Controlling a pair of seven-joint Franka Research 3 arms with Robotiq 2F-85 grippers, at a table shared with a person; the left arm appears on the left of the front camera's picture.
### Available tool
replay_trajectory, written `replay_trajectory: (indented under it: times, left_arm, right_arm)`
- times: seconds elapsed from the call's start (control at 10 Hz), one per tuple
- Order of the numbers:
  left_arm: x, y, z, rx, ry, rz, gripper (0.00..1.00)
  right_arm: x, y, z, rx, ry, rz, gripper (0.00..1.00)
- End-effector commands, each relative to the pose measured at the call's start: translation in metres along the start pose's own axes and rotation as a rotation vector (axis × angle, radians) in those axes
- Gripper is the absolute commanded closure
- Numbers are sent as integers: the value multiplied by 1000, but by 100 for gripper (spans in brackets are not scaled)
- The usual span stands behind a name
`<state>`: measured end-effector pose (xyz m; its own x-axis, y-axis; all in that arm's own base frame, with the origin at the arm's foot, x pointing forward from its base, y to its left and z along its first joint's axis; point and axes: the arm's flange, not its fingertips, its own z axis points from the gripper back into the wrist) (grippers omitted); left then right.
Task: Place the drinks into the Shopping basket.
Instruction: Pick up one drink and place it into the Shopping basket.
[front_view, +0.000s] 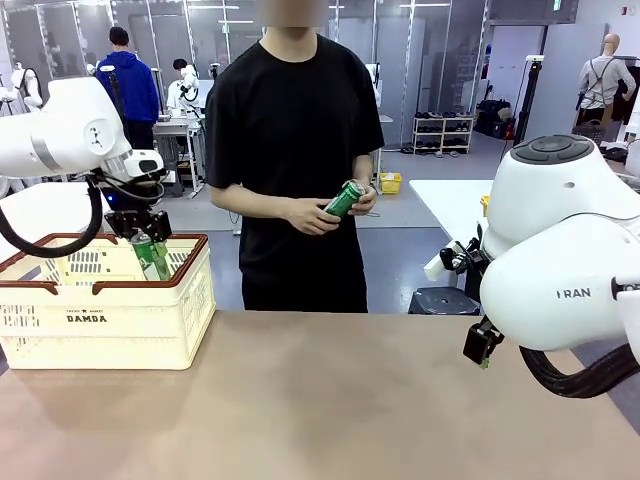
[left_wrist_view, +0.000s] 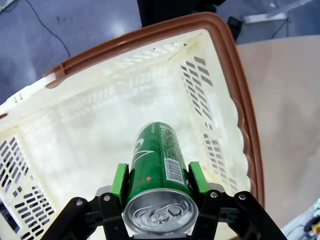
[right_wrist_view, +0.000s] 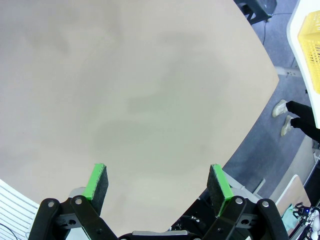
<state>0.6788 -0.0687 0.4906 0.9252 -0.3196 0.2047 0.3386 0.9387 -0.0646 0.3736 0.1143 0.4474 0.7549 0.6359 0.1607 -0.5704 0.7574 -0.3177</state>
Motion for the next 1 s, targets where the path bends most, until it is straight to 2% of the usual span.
replay_trajectory:
  times: [0.0,0.9]
  left_arm:
    - [-5,-4,-12,-6,-24,22,42]
    - [-27,-7,-86,-28,66,80,42]
  right_arm:
    - [-1,-1,0,2,0,6,0]
    - [-1,-1,0,2,0,6,0]
